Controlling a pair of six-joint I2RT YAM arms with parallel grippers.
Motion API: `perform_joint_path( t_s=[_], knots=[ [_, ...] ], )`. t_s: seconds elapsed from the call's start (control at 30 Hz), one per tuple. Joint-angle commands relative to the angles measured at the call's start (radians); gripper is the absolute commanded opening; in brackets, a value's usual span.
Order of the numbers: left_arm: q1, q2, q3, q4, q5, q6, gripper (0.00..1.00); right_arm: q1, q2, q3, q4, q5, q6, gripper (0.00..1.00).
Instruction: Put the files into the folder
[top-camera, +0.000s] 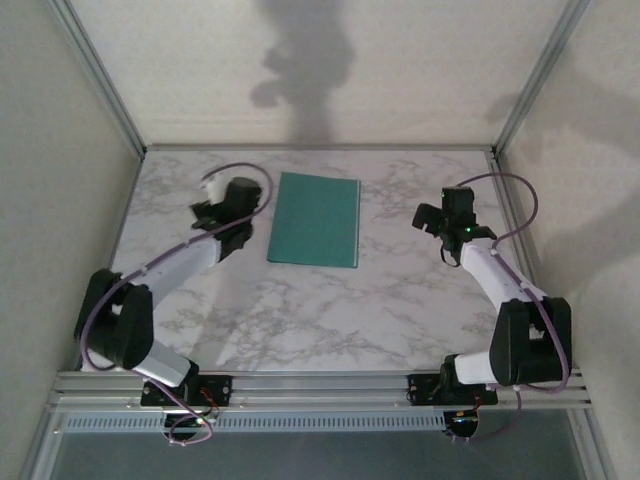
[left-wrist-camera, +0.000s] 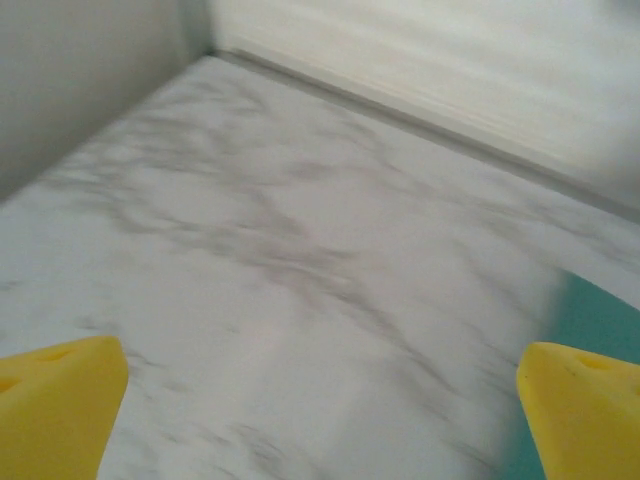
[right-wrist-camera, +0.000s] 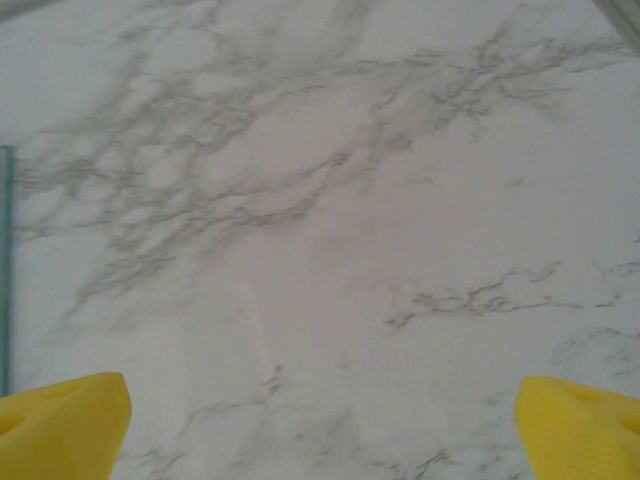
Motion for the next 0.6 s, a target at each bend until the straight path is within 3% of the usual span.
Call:
perform_joint_path(
  t_s=[0.0,0.1,0.23,0.37,0.5,0.57],
  knots=[
    [0.096,-0.085,-0.182,0.25,-0.076,0.087,1.0,-0.013,0.043,-0.047,0.143,0.112,-0.064,0.99],
    [0.167,-0.131,-0.348,0.435,-0.072,0.176,1.0,-0.019,0.054,-0.139,0.326,0.124,-0.141,0.99],
    [0.28,-0.148,-0.507,0.609,0.057,0.196,1.0,-0.024,0.07,-0.265,0.56,0.107,-0.214,0.99],
    [0.325,-0.135,-0.642,0.844,0.139,0.271,0.99,-0.025,0.099,-0.282,0.614,0.068,-0.237,0.99],
    [0.373,-0.173,-0.727,1.017,0.296,0.262,0.99,-0.026,0.113,-0.4,0.871,-0.001,-0.296,0.99],
    [0.382,-0.166,-0.742,1.07,0.328,0.27,0.99,-0.027,0.109,-0.417,0.902,-0.033,-0.306,0.99]
  ],
)
